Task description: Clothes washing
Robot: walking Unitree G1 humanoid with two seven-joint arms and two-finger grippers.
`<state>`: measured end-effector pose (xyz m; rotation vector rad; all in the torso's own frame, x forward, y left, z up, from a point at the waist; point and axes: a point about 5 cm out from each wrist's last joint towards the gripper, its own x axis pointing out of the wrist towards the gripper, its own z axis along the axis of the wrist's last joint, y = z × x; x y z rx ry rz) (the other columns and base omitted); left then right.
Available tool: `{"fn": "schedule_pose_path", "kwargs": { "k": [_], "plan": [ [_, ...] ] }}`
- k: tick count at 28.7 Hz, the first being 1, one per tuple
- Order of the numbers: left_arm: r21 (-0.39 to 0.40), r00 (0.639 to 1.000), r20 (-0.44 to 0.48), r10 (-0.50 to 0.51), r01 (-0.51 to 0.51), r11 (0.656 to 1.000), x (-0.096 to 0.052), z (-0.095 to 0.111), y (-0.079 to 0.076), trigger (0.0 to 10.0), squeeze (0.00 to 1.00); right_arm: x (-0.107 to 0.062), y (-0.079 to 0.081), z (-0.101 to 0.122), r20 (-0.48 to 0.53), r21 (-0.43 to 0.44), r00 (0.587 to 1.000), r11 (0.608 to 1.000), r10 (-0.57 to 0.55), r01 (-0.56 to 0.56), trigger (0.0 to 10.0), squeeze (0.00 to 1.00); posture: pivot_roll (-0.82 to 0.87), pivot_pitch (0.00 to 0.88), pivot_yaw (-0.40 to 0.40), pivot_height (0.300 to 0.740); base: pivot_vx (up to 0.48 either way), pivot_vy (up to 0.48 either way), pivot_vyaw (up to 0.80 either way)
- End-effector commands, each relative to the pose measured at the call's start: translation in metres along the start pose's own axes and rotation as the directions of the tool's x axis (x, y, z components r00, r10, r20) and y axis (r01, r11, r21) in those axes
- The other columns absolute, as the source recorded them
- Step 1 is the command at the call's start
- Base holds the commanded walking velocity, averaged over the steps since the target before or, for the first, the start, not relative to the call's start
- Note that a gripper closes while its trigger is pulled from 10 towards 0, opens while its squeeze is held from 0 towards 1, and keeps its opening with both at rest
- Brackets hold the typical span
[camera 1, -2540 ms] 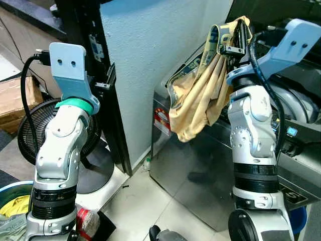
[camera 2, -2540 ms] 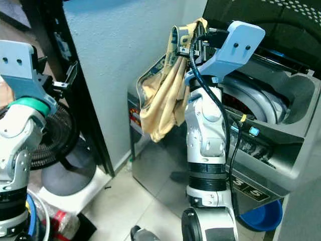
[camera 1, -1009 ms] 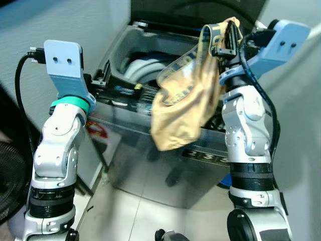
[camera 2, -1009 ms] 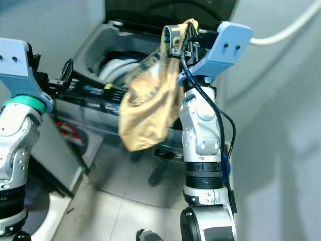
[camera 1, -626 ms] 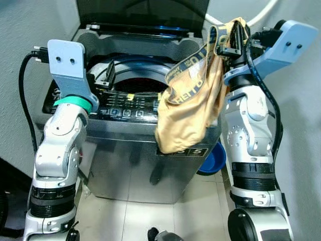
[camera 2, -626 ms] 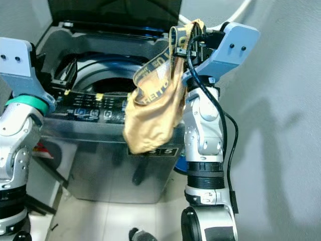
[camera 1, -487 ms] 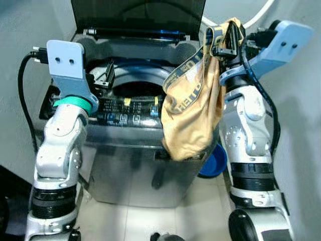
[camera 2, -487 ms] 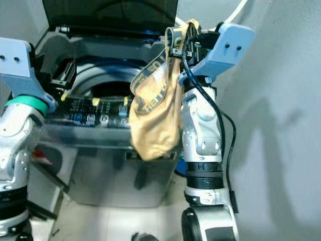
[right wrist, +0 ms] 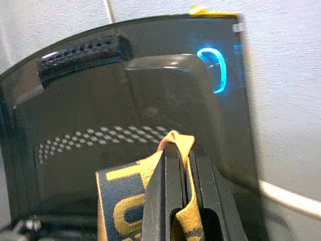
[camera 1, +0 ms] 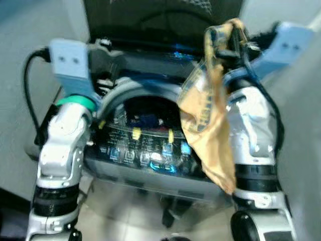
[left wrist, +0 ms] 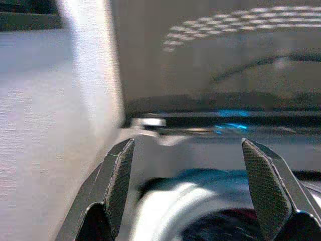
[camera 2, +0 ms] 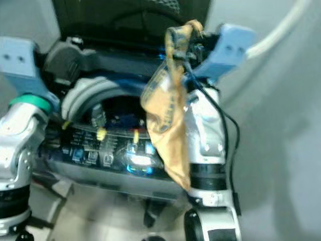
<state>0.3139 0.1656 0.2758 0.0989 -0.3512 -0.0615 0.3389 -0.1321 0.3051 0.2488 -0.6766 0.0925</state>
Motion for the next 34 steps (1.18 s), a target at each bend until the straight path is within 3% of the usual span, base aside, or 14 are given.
{"fn": "schedule_pose_path", "kwargs": {
  "k": [1, 19, 21, 22, 23, 26, 28, 29, 30, 32, 33, 34],
  "plan": [
    [-0.006, 1.000, -0.016, 0.010, -0.010, 1.000, -0.003, -0.003, 0.001, 10.0, 0.00, -0.001, 0.007, -0.001, 0.004, 0.014, 1.000, 1.000, 0.015, -0.015, 10.0, 0.00, 0.09, 0.041, 0.027, 0.731, 0.000, 0.000, 0.00],
    [-0.010, 0.999, 0.028, -0.034, 0.035, 0.999, -0.002, 0.006, -0.004, 10.0, 0.00, 0.002, 0.011, 0.005, 0.022, 0.019, 0.999, 0.999, 0.044, -0.045, 10.0, 0.00, 0.09, 0.041, 0.023, 0.731, 0.000, 0.000, 0.00],
    [0.008, 0.996, 0.058, -0.065, 0.065, 0.998, -0.002, 0.011, -0.005, 10.0, 0.00, 0.004, 0.016, 0.009, 0.035, 0.025, 0.995, 0.996, 0.089, -0.090, 10.0, 0.00, 0.08, 0.040, 0.025, 0.731, 0.000, 0.000, 0.00],
    [0.044, 0.974, 0.119, -0.191, 0.187, 0.981, -0.007, 0.024, -0.014, 10.0, 0.00, 0.007, 0.035, 0.021, 0.084, 0.007, 0.970, 0.973, 0.228, -0.230, 10.0, 0.00, 0.08, 0.038, 0.027, 0.731, 0.000, 0.000, 0.00],
    [0.044, 0.974, 0.119, -0.191, 0.187, 0.981, -0.007, 0.024, -0.014, 10.0, 0.00, 0.007, 0.035, 0.021, 0.084, 0.007, 0.970, 0.973, 0.228, -0.230, 10.0, 0.00, 0.08, 0.038, 0.027, 0.731, 0.000, 0.000, 0.00],
    [0.042, 0.917, 0.136, -0.375, 0.373, 0.927, -0.019, 0.031, -0.029, 10.0, 0.00, 0.012, 0.049, 0.032, 0.121, 0.010, 0.938, 0.944, 0.325, -0.329, 10.0, 0.00, 0.08, 0.035, 0.028, 0.731, 0.000, 0.000, 0.00],
    [-0.042, 0.812, 0.113, -0.573, 0.580, 0.813, -0.040, 0.032, -0.043, 10.0, 0.00, 0.022, 0.059, 0.050, 0.189, 0.036, 0.905, 0.919, 0.380, -0.393, 10.0, 0.00, 0.08, 0.034, 0.028, 0.731, 0.000, 0.000, 0.00],
    [-0.078, 0.770, 0.107, -0.629, 0.637, 0.767, -0.048, 0.031, -0.047, 10.0, 0.00, 0.026, 0.062, 0.058, 0.218, 0.048, 0.893, 0.910, 0.393, -0.412, 10.0, 0.00, 0.08, 0.034, 0.028, 0.731, 0.000, 0.000, 0.00],
    [-0.078, 0.770, 0.107, -0.629, 0.637, 0.767, -0.048, 0.031, -0.047, 10.0, 0.00, 0.026, 0.062, 0.058, 0.218, 0.048, 0.893, 0.910, 0.393, -0.412, 10.0, 0.00, 0.08, 0.034, 0.028, 0.731, 0.000, 0.000, 0.00],
    [-0.129, 0.715, 0.089, -0.693, 0.698, 0.704, -0.058, 0.026, -0.053, 10.0, 0.00, 0.033, 0.067, 0.076, 0.284, 0.089, 0.867, 0.890, 0.408, -0.448, 10.0, 0.00, 0.09, 0.030, 0.029, 0.731, 0.000, 0.000, 0.00],
    [-0.129, 0.715, 0.089, -0.693, 0.698, 0.704, -0.058, 0.026, -0.053, 10.0, 0.00, 0.033, 0.067, 0.076, 0.284, 0.089, 0.867, 0.890, 0.408, -0.448, 10.0, 0.00, 0.09, 0.030, 0.029, 0.731, 0.000, 0.000, 0.00],
    [-0.148, 0.695, 0.078, -0.715, 0.717, 0.681, -0.060, 0.021, -0.057, 10.0, 0.00, 0.035, 0.070, 0.088, 0.324, 0.117, 0.850, 0.874, 0.415, -0.472, 10.0, 0.00, 0.09, 0.028, 0.028, 0.731, 0.000, 0.000, 0.00]
  ]
}}
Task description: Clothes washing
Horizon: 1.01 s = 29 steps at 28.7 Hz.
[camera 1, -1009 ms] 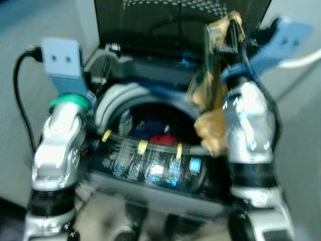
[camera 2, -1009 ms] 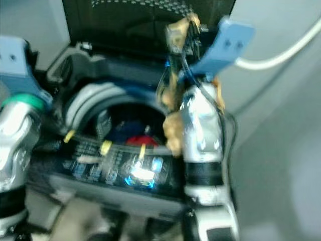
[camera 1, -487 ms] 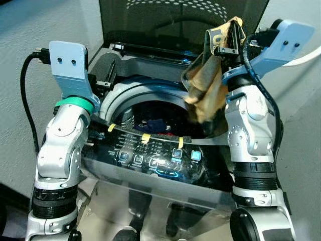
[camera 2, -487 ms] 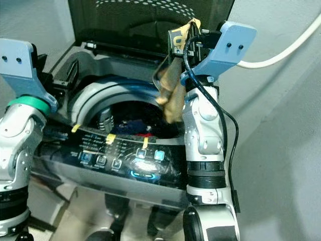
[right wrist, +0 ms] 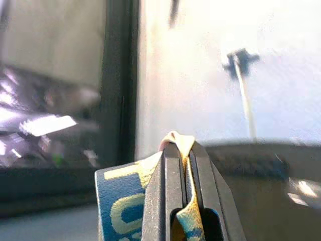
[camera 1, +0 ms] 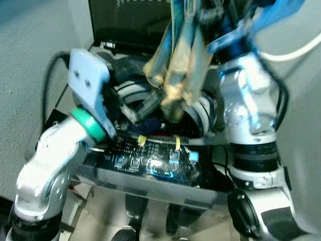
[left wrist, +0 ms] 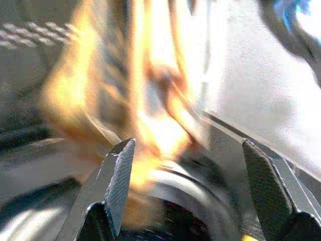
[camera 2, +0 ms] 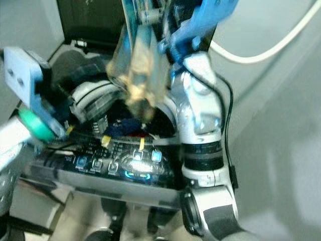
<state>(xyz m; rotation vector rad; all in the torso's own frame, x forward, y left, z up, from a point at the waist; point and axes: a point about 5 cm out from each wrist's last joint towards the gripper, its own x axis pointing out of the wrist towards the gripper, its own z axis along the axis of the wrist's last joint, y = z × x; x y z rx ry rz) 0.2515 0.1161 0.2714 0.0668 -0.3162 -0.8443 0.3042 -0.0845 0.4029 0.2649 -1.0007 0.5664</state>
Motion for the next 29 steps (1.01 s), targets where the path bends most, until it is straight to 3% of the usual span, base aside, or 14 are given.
{"fn": "schedule_pose_path", "kwargs": {
  "k": [1, 4, 6, 10, 12, 13, 14, 17, 20, 21, 23, 24, 25, 29],
  "plan": [
    [-0.039, 0.999, -0.020, -0.051, 0.050, 0.998, 0.004, -0.007, -0.007, 10.0, 0.00, 0.006, 0.003, 0.013, 0.049, 0.068, 0.998, 0.997, 0.038, -0.042, 10.0, 0.00, 0.08, 0.026, 0.026, 0.731, 0.000, 0.000, 0.00],
    [-0.020, 0.999, -0.014, 0.050, -0.050, 0.999, 0.018, -0.014, 0.010, 10.0, 0.00, 0.006, 0.010, 0.007, 0.015, 0.096, 0.996, 0.991, 0.088, -0.089, 10.0, 0.00, 0.07, 0.024, 0.023, 0.731, 0.000, 0.000, 0.00],
    [0.044, 0.954, 0.028, 0.297, -0.298, 0.954, 0.025, -0.008, 0.051, 10.0, 0.00, -0.010, 0.012, -0.021, -0.125, 0.075, 0.984, 0.990, 0.128, -0.120, 10.0, 0.00, 0.07, 0.023, 0.023, 0.731, 0.000, 0.000, 0.00],
    [0.208, 0.686, 0.166, 0.709, -0.727, 0.654, -0.010, 0.021, 0.127, 10.0, 0.00, -0.052, 0.013, -0.062, -0.348, 0.062, 0.917, 0.981, 0.196, -0.186, 10.0, 0.00, 0.07, 0.029, 0.025, 0.731, 0.000, 0.000, 0.00],
    [0.208, 0.686, 0.166, 0.709, -0.727, 0.654, -0.010, 0.021, 0.127, 10.0, 0.00, -0.052, 0.013, -0.062, -0.348, 0.062, 0.917, 0.981, 0.196, -0.186, 10.0, 0.00, 0.07, 0.029, 0.025, 0.731, 0.000, 0.000, 0.00],
    [0.240, 0.637, 0.182, 0.749, -0.768, 0.594, -0.024, 0.027, 0.136, 10.0, 0.00, -0.063, 0.011, -0.076, -0.424, 0.038, 0.883, 0.978, 0.202, -0.206, 10.0, 0.00, 0.07, 0.034, 0.024, 0.731, 0.000, 0.000, 0.00],
    [0.265, 0.626, 0.161, 0.763, -0.772, 0.578, -0.039, 0.030, 0.140, 10.0, 0.00, -0.083, 0.010, -0.102, -0.577, -0.015, 0.794, 0.969, 0.194, -0.248, 10.0, 0.00, 0.08, 0.038, 0.023, 0.731, 0.000, 0.000, 0.00],
    [0.255, 0.667, 0.118, 0.736, -0.736, 0.627, -0.039, 0.025, 0.133, 10.0, 0.00, -0.088, 0.009, -0.113, -0.625, -0.066, 0.761, 0.960, 0.173, -0.272, 10.0, 0.00, 0.08, 0.039, 0.021, 0.731, 0.000, 0.000, 0.00],
    [0.184, 0.822, -0.021, 0.569, -0.557, 0.810, -0.026, -0.005, 0.094, 10.0, 0.00, -0.085, 0.009, -0.130, -0.667, -0.122, 0.738, 0.961, 0.105, -0.247, 10.0, 0.00, 0.09, 0.040, 0.021, 0.731, 0.000, 0.000, 0.00],
    [0.184, 0.822, -0.021, 0.569, -0.557, 0.810, -0.026, -0.005, 0.094, 10.0, 0.00, -0.085, 0.009, -0.130, -0.667, -0.122, 0.738, 0.961, 0.105, -0.247, 10.0, 0.00, 0.09, 0.040, 0.021, 0.731, 0.000, 0.000, 0.00],
    [0.099, 0.884, -0.107, 0.455, -0.446, 0.890, -0.021, -0.025, 0.060, 10.0, 0.00, -0.077, 0.011, -0.135, -0.668, -0.156, 0.741, 0.961, 0.066, -0.227, 10.0, 0.00, 0.09, 0.048, 0.025, 0.731, 0.000, 0.000, 0.00],
    [0.099, 0.884, -0.107, 0.455, -0.446, 0.890, -0.021, -0.025, 0.060, 10.0, 0.00, -0.077, 0.011, -0.135, -0.668, -0.156, 0.741, 0.961, 0.066, -0.227, 10.0, 0.00, 0.09, 0.048, 0.025, 0.731, 0.000, 0.000, 0.00],
    [0.040, 0.904, -0.166, 0.394, -0.393, 0.919, -0.019, -0.044, 0.030, 10.0, 0.00, -0.071, 0.012, -0.135, -0.662, -0.177, 0.748, 0.959, 0.052, -0.223, 10.0, 0.00, 0.10, 0.051, 0.024, 0.731, 0.000, 0.000, 0.00],
    [0.021, 0.905, -0.191, 0.380, -0.384, 0.923, -0.018, -0.053, 0.016, 10.0, 0.00, -0.067, 0.013, -0.133, -0.652, -0.177, 0.756, 0.960, 0.051, -0.217, 10.0, 0.00, 0.10, 0.056, 0.023, 0.731, 0.000, 0.000, 0.00]
  ]
}}
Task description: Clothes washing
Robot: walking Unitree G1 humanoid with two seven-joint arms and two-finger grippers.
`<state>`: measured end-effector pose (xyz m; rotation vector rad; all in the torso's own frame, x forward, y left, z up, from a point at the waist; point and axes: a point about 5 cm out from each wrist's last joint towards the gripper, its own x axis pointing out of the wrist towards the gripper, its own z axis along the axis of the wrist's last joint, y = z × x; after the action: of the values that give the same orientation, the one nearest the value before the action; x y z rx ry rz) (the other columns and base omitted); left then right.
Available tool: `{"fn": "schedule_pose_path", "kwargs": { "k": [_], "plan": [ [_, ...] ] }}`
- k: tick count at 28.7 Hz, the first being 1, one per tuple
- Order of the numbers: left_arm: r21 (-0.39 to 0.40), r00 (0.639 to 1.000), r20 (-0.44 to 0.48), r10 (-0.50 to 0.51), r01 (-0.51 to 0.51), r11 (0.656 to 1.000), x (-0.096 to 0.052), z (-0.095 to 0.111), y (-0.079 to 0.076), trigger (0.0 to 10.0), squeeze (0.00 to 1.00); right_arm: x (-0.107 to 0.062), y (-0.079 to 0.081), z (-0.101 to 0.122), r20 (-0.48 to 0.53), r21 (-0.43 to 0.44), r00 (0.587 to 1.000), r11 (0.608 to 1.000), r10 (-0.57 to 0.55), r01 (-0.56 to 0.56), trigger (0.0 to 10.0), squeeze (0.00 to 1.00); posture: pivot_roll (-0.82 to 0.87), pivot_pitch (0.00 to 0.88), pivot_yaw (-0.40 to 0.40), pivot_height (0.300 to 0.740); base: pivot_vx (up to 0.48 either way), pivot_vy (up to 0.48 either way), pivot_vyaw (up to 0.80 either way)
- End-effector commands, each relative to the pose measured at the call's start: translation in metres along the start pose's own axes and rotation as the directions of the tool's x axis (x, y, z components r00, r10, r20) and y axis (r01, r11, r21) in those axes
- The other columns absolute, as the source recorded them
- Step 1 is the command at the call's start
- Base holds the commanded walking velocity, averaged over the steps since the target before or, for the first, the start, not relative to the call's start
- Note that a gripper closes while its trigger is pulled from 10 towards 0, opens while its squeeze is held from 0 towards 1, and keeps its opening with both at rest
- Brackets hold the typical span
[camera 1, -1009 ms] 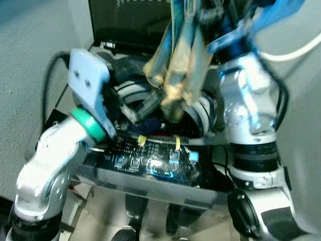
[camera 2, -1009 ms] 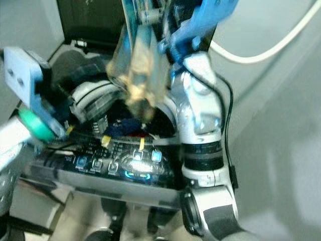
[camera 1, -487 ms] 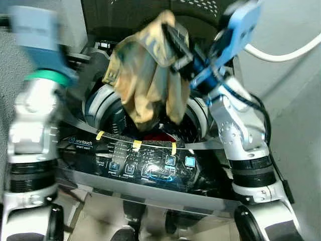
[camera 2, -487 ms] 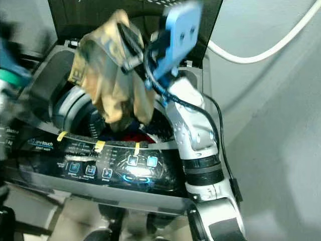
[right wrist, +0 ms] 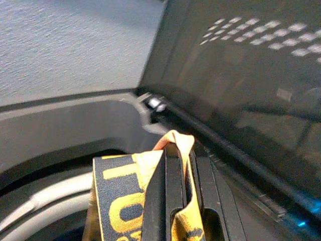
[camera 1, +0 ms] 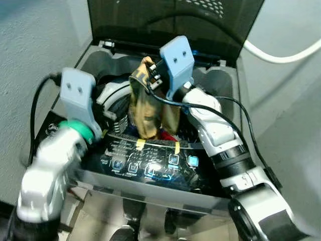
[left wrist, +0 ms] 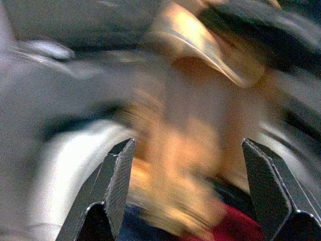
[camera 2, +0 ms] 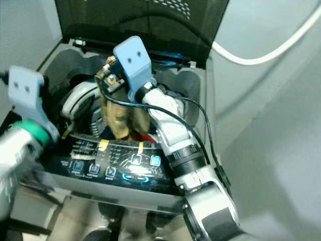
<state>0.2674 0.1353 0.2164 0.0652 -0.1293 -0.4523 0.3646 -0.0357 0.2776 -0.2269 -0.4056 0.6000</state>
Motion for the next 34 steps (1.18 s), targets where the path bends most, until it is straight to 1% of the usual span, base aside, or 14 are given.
{"fn": "schedule_pose_path", "kwargs": {
  "k": [1, 3, 4, 8, 14, 19, 26, 27, 28, 29, 30, 31, 32, 34],
  "plan": [
    [0.056, 1.000, 0.003, 0.008, -0.008, 0.998, -0.001, 0.001, -0.006, 10.0, 0.00, 0.001, 0.001, 0.003, 0.019, 0.010, 1.000, 1.000, 0.003, -0.003, 10.0, 0.00, 0.10, 0.058, 0.023, 0.731, 0.000, 0.000, 0.00],
    [0.091, 1.000, 0.014, 0.011, -0.012, 0.996, -0.001, 0.001, -0.008, 10.0, 0.00, 0.001, 0.001, 0.005, 0.031, 0.017, 0.999, 1.000, 0.006, -0.007, 10.0, 0.00, 0.09, 0.059, 0.024, 0.731, 0.000, 0.000, 0.00],
    [0.126, 1.000, 0.026, 0.016, -0.019, 0.992, -0.001, 0.003, -0.009, 10.0, 0.00, 0.001, 0.000, 0.007, 0.046, 0.021, 0.999, 1.000, 0.010, -0.011, 10.0, 1.00, 0.09, 0.059, 0.024, 0.731, 0.000, 0.000, 0.00],
    [0.192, 0.998, 0.053, 0.031, -0.040, 0.981, -0.003, 0.009, -0.009, 10.0, 0.00, -0.004, -0.001, 0.012, 0.088, 0.016, 0.994, 0.998, 0.067, -0.069, 10.0, 1.00, 0.09, 0.060, 0.029, 0.731, 0.000, 0.000, 0.00],
    [0.195, 0.997, 0.056, 0.046, -0.056, 0.979, -0.005, 0.012, -0.009, 10.0, 0.00, -0.013, -0.003, 0.015, 0.095, -0.037, 0.981, 0.986, 0.167, -0.164, 10.0, 1.00, 0.09, 0.061, 0.030, 0.731, 0.000, 0.000, 0.00],
    [0.221, 0.994, 0.079, 0.070, -0.086, 0.971, -0.005, 0.017, -0.006, 10.0, 0.00, -0.037, -0.012, 0.011, 0.032, -0.117, 0.943, 0.939, 0.330, -0.324, 10.0, 1.00, 0.09, 0.062, 0.032, 0.731, 0.000, 0.000, 0.00],
    [0.248, 0.990, 0.107, 0.088, -0.113, 0.962, -0.003, 0.021, -0.003, 10.0, 0.00, -0.054, -0.019, 0.008, -0.015, -0.135, 0.918, 0.909, 0.397, -0.395, 10.0, 1.00, 0.09, 0.061, 0.034, 0.731, 0.000, 0.000, 0.00],
    [0.254, 0.990, 0.111, 0.091, -0.117, 0.960, -0.003, 0.022, -0.002, 10.0, 0.00, -0.057, -0.026, 0.011, 0.013, -0.101, 0.928, 0.924, 0.372, -0.369, 10.0, 1.00, 0.09, 0.060, 0.035, 0.731, 0.000, 0.000, 0.00],
    [0.259, 0.989, 0.115, 0.095, -0.122, 0.958, -0.004, 0.022, -0.001, 10.0, 0.00, -0.060, -0.035, 0.017, 0.062, -0.063, 0.942, 0.943, 0.331, -0.328, 10.0, 0.42, 0.09, 0.060, 0.035, 0.731, 0.000, 0.000, 0.00],
    [0.259, 0.989, 0.115, 0.095, -0.122, 0.958, -0.004, 0.022, -0.001, 10.0, 0.00, -0.060, -0.035, 0.017, 0.062, -0.063, 0.942, 0.943, 0.331, -0.328, 10.0, 0.42, 0.09, 0.060, 0.035, 0.731, 0.000, 0.000, 0.00],
    [0.261, 0.988, 0.118, 0.100, -0.128, 0.957, -0.003, 0.023, 0.000, 10.0, 0.00, -0.062, -0.045, 0.026, 0.132, 0.002, 0.953, 0.961, 0.274, -0.276, 10.0, 0.00, 0.09, 0.061, 0.035, 0.731, 0.000, 0.000, 0.00],
    [0.266, 0.987, 0.123, 0.108, -0.138, 0.954, -0.003, 0.024, 0.002, 10.0, 0.00, -0.067, -0.055, 0.038, 0.226, 0.109, 0.951, 0.965, 0.212, -0.240, 10.0, 0.00, 0.09, 0.060, 0.034, 0.731, 0.000, 0.000, 0.00],
    [0.266, 0.987, 0.123, 0.108, -0.138, 0.954, -0.003, 0.024, 0.002, 10.0, 0.00, -0.067, -0.055, 0.038, 0.226, 0.109, 0.951, 0.965, 0.212, -0.240, 10.0, 0.00, 0.09, 0.060, 0.034, 0.731, 0.000, 0.000, 0.00],
    [0.276, 0.981, 0.143, 0.131, -0.166, 0.947, 0.000, 0.029, 0.009, 10.0, 0.00, -0.083, -0.073, 0.059, 0.412, 0.292, 0.906, 0.928, 0.099, -0.234, 10.0, 0.00, 0.09, 0.058, 0.040, 0.731, 0.000, 0.000, 0.00]
  ]
}}
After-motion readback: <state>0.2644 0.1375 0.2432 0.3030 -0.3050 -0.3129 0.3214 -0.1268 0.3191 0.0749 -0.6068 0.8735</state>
